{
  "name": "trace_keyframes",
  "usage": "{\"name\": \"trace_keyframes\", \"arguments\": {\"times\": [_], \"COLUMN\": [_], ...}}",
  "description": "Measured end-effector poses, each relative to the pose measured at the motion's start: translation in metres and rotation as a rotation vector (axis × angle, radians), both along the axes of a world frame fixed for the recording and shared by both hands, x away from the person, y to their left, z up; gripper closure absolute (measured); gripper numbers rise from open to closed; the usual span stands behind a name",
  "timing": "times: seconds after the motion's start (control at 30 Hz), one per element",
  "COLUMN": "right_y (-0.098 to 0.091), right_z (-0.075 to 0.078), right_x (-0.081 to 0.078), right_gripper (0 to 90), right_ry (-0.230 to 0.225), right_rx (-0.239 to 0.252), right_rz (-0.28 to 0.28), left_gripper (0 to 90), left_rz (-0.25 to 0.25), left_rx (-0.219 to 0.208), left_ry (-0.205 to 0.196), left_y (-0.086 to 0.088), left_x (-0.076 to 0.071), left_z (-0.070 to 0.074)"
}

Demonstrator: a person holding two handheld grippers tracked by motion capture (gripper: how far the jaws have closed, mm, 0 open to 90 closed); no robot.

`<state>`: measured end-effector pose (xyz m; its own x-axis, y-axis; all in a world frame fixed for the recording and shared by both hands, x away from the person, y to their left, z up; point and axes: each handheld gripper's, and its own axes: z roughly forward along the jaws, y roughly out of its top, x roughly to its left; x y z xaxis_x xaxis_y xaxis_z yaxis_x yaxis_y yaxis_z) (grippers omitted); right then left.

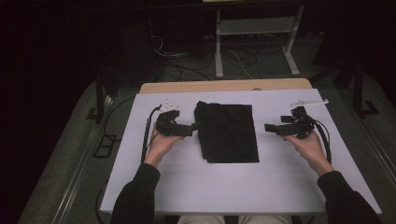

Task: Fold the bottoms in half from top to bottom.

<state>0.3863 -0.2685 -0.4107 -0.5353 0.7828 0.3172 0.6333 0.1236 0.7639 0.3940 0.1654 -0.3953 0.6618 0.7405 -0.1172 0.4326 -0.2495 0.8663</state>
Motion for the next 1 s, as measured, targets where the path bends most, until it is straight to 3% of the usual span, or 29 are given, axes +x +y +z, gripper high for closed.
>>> {"name": "trace_keyframes", "arguments": {"times": [0.47,1.0], "right_y": [-0.01,-0.012], "right_z": [-0.001,-0.008], "right_x": [-0.041,-0.084], "right_gripper": [0.9,0.9], "right_ry": [-0.059,-0.104], "right_rx": [0.009,-0.005], "right_rz": [0.006,0.041], "left_gripper": [0.0,0.0], "left_rz": [-0.015,-0.088], "left_rx": [-0.01,-0.021], "left_ry": [-0.006,-0.02], "left_y": [0.011,0.009], "left_x": [-0.035,-0.073], "left_z": [-0.004,-0.013]}}
